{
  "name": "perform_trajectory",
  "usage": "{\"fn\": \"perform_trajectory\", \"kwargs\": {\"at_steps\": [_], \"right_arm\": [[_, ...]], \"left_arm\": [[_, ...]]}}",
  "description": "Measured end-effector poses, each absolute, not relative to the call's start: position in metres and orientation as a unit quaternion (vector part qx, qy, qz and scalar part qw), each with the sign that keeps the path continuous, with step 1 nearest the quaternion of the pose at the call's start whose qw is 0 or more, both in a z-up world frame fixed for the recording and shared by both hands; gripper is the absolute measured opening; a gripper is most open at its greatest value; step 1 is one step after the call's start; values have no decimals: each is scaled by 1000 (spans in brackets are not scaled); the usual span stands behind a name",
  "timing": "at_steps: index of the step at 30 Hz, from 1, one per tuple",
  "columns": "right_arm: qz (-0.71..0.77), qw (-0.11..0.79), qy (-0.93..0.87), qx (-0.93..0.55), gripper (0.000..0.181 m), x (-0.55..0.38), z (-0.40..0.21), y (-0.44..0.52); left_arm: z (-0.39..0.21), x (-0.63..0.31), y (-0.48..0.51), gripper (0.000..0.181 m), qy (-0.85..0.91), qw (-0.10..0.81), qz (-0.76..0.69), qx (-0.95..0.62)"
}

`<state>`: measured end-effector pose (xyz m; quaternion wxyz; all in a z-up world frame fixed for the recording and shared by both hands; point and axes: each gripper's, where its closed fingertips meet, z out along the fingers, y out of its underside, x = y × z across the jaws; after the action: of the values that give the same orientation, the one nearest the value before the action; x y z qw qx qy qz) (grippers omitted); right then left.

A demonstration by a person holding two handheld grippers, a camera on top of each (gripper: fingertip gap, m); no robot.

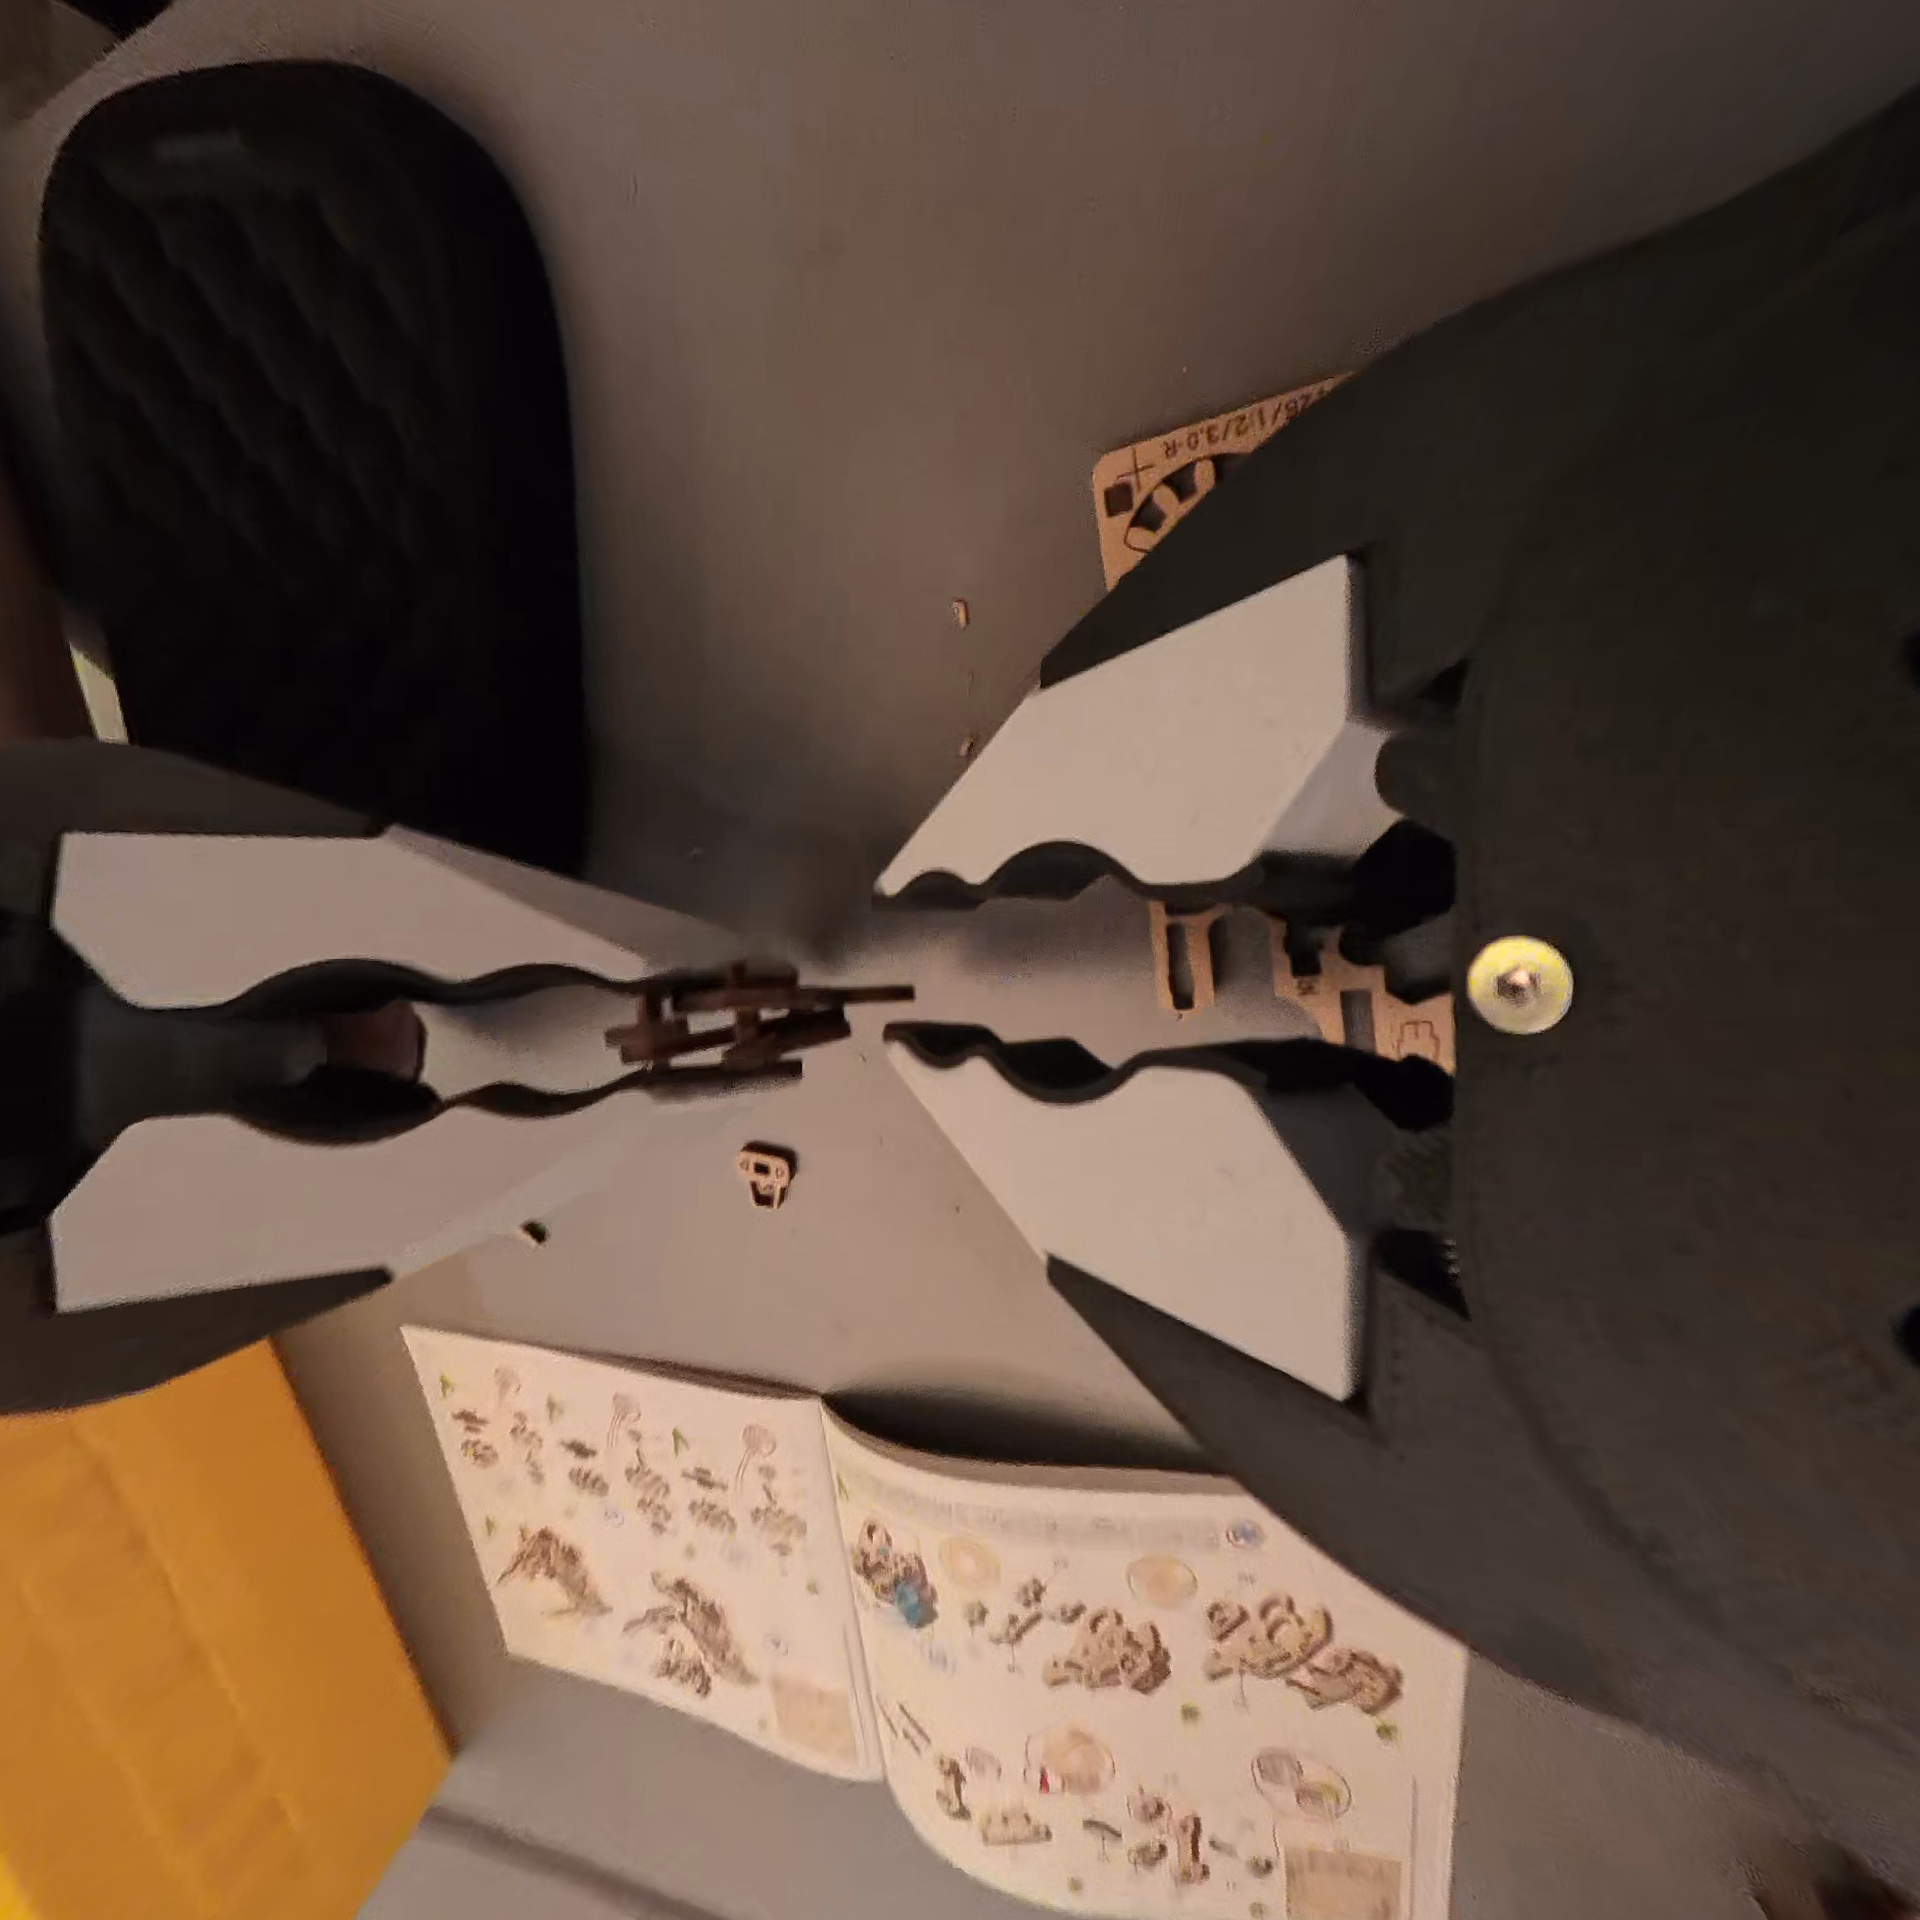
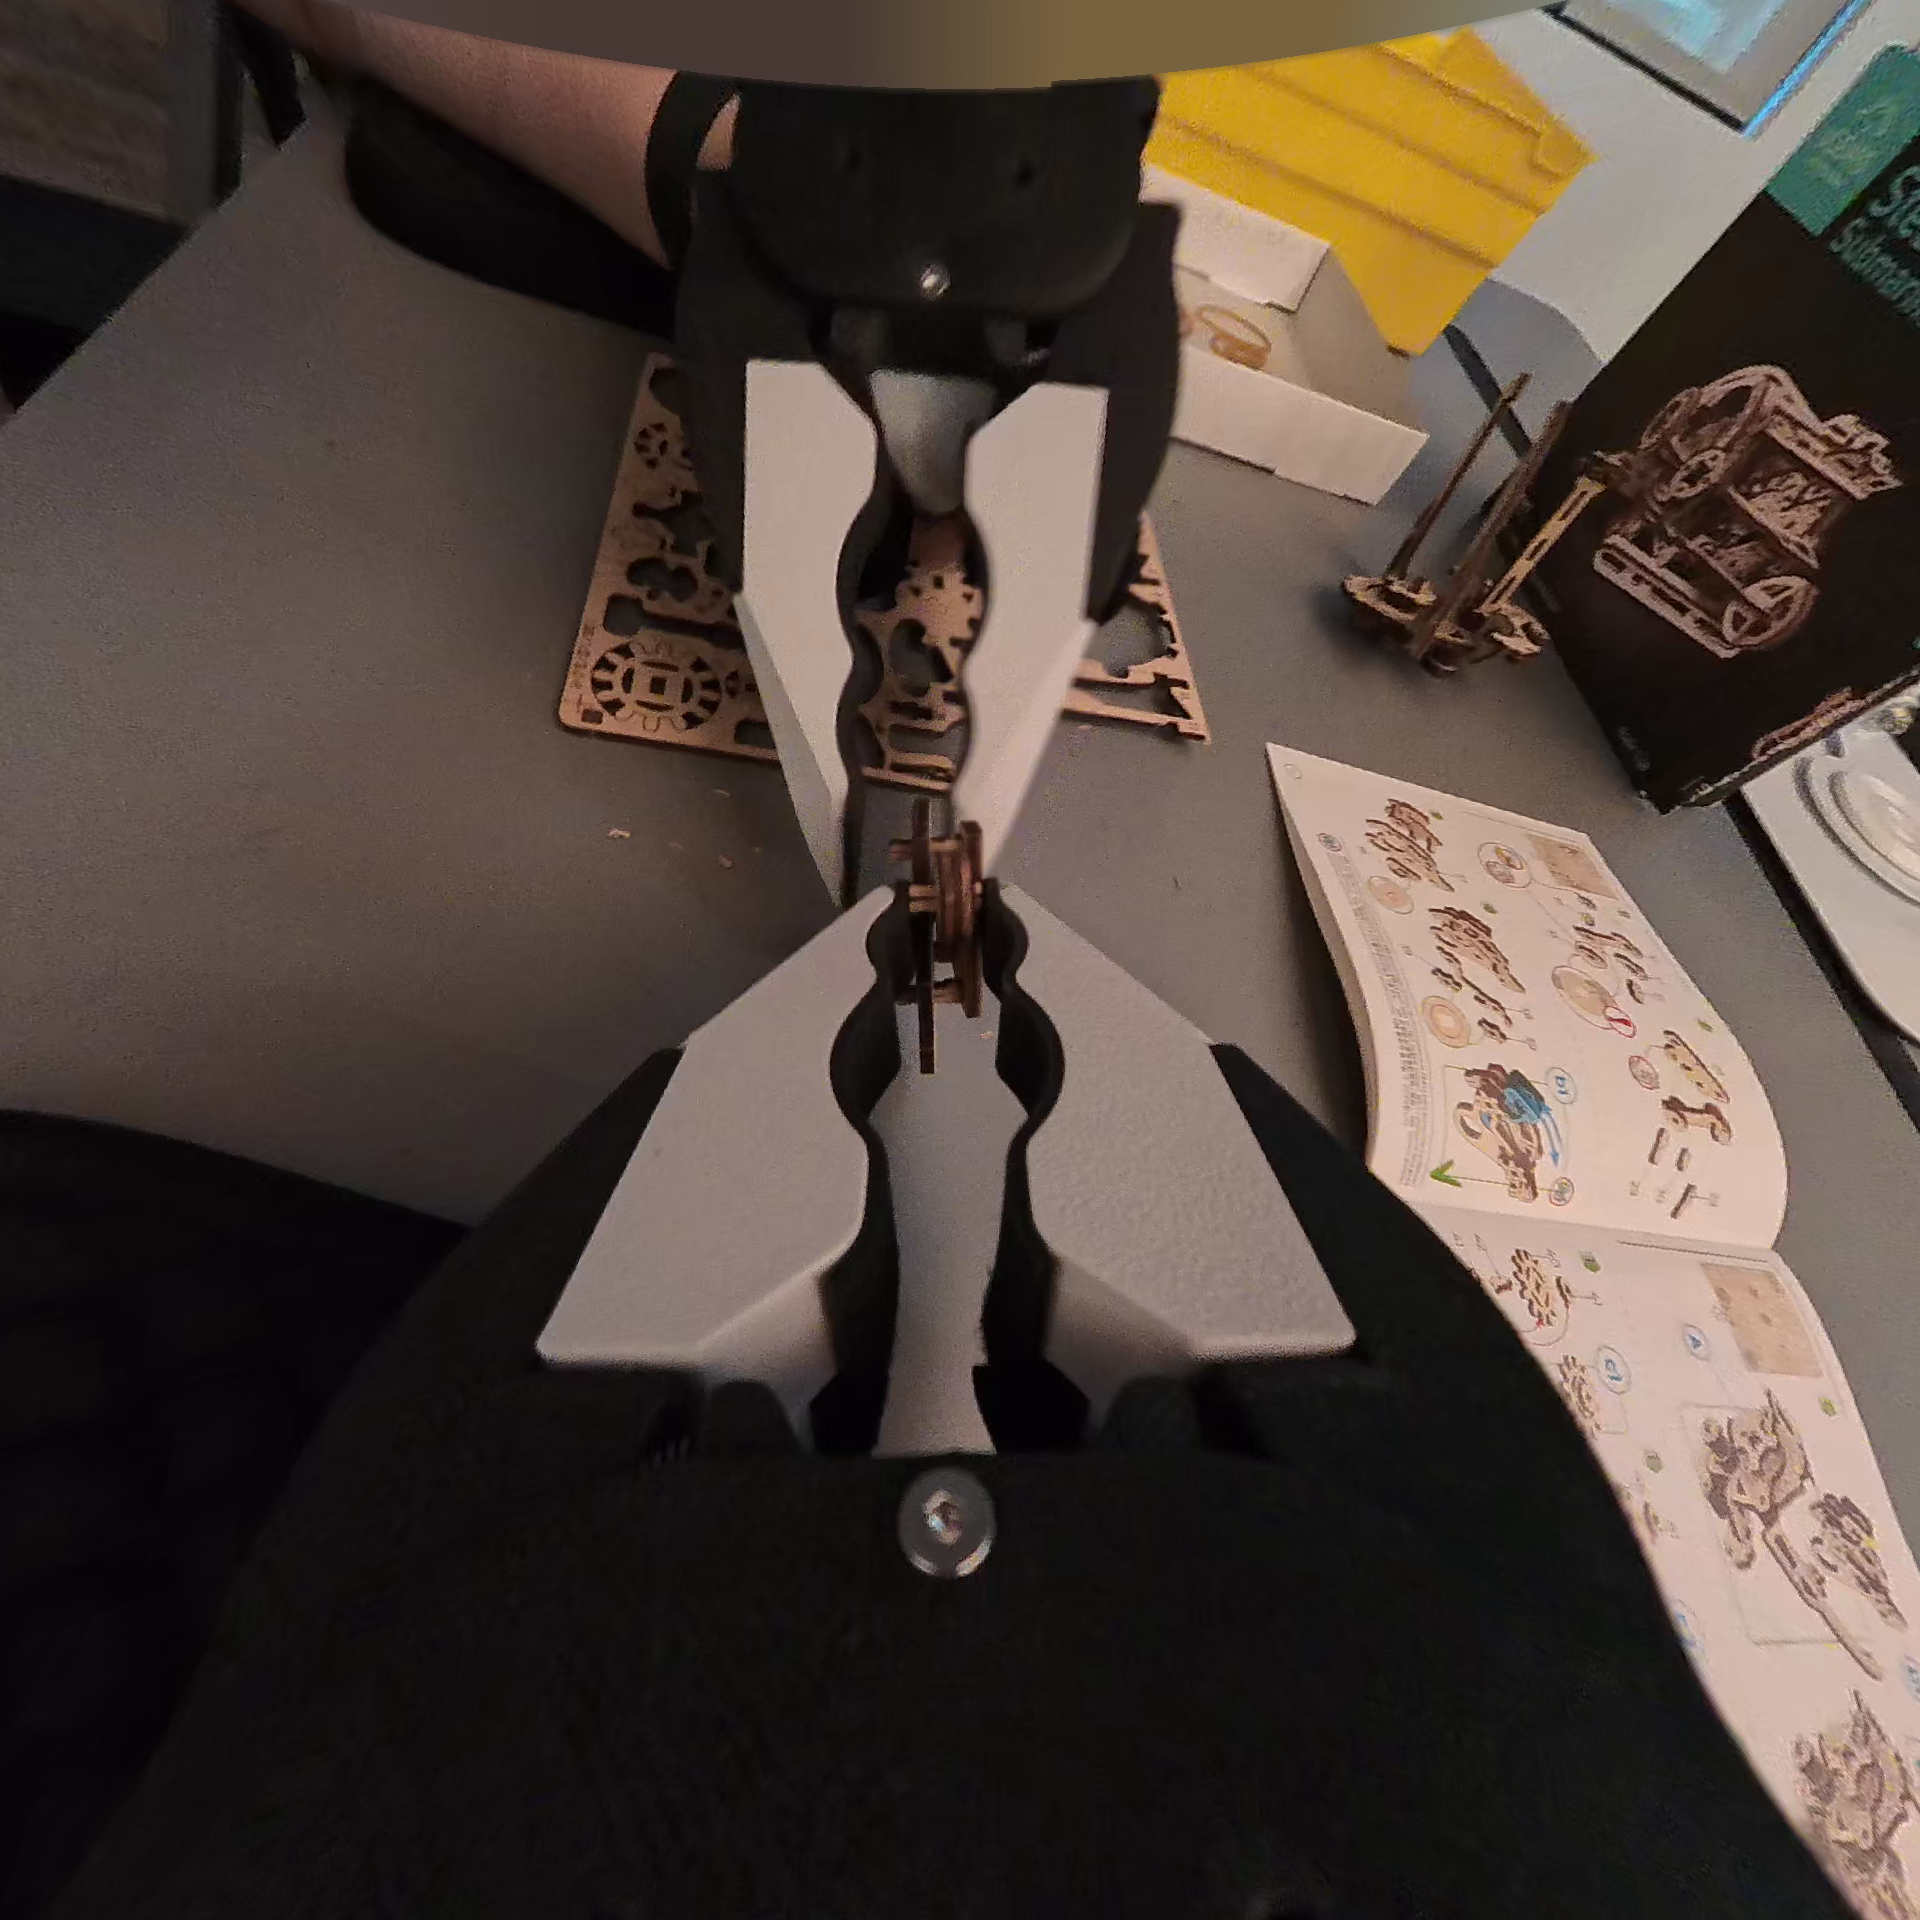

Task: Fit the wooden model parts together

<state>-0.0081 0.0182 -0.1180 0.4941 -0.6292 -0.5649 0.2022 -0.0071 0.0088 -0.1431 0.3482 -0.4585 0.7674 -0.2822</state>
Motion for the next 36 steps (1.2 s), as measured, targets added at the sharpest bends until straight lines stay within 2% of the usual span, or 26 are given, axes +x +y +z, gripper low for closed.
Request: {"fn": "perform_trajectory", "kwargs": {"at_steps": [2, 5, 8, 10, 13, 16, 18, 22, 27, 36], "right_arm": [[214, 497, -559, -629, 10, -8, -116, 18], [215, 501, -549, -633, 11, -6, -116, 22], [190, 455, -562, -665, 34, 3, -133, 24], [183, 446, -569, -666, 39, 4, -128, 20], [116, 472, -574, -659, 39, 5, -110, 23], [19, 439, -593, -675, 39, 8, -117, 24], [5, 413, -608, -679, 37, 1, -123, 16], [-30, 412, -598, -687, 20, -2, -119, 17], [-84, 399, -603, -686, 13, 3, -124, 20], [-108, 396, -626, -663, 13, 2, -128, 19]], "left_arm": [[-138, -3, 13, 1, 760, 374, -278, -454], [-137, -2, 18, 1, 754, 377, -273, -463], [-133, -4, 28, 1, 758, 396, -240, -460], [-134, -8, 33, 2, 769, 400, -209, -452], [-144, -13, 36, 1, 802, 394, -141, -426], [-147, -11, 36, 1, 823, 401, -84, -393], [-146, -9, 35, 1, 832, 399, -59, -381], [-146, -6, 34, 1, 840, 388, -37, -377], [-145, -5, 32, 1, 846, 379, -4, -375], [-143, -8, 33, 1, 844, 376, -5, -381]]}}
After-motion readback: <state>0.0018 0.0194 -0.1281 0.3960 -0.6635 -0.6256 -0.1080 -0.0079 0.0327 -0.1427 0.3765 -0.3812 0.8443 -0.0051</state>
